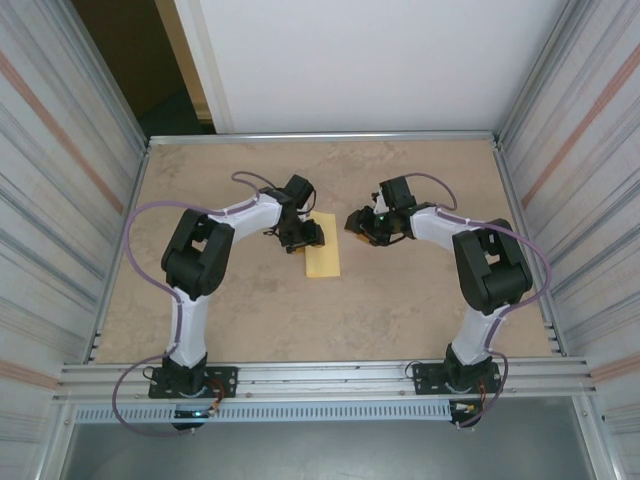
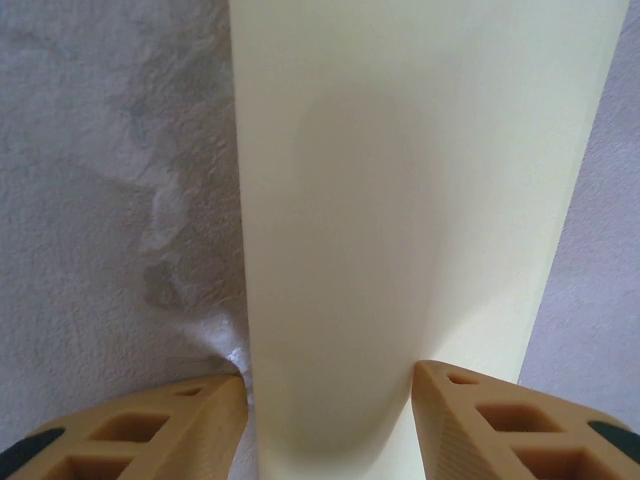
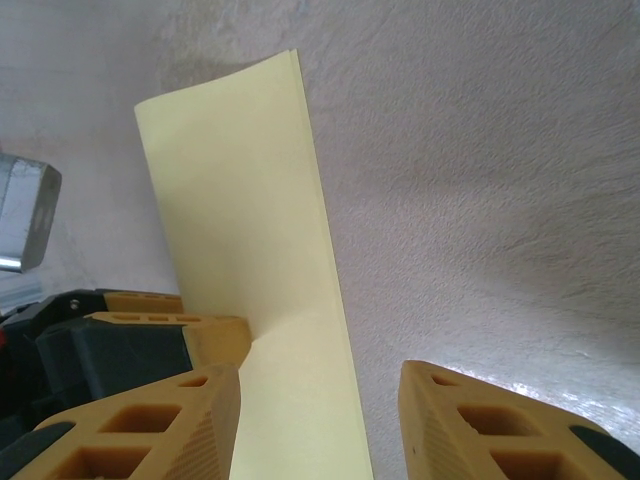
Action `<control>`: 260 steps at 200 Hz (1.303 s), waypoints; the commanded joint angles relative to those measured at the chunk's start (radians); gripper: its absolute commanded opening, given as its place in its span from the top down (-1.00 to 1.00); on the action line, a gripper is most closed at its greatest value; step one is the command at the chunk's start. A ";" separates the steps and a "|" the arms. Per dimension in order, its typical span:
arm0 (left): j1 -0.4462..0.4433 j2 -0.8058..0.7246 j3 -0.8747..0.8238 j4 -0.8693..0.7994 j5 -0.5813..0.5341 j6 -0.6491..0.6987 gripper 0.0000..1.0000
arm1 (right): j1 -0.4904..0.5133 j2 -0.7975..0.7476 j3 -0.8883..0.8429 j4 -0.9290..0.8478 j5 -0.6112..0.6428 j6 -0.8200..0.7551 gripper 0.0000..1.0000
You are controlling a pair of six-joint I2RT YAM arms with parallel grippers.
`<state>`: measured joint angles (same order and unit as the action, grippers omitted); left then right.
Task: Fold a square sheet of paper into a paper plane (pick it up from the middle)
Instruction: Hold the square sheet of paper at the center of the table.
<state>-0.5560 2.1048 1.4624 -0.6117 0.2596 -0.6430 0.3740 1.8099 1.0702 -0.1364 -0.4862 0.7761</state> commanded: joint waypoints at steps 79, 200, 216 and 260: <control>-0.030 0.220 -0.067 -0.020 -0.056 0.045 -0.07 | 0.033 0.042 0.025 -0.006 0.005 0.009 0.12; -0.030 0.233 -0.072 -0.023 -0.072 0.040 -0.03 | 0.045 0.054 0.033 0.001 -0.008 0.010 0.17; -0.030 0.236 -0.072 -0.023 -0.073 0.036 -0.03 | 0.048 0.057 0.035 0.001 -0.011 0.010 0.17; -0.029 0.245 -0.070 -0.025 -0.076 0.031 -0.03 | 0.060 0.077 0.052 0.009 -0.065 -0.006 0.19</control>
<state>-0.5587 2.1227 1.4864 -0.6403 0.2520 -0.6247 0.4210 1.8538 1.0760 -0.1360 -0.5018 0.7761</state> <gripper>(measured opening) 0.515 0.413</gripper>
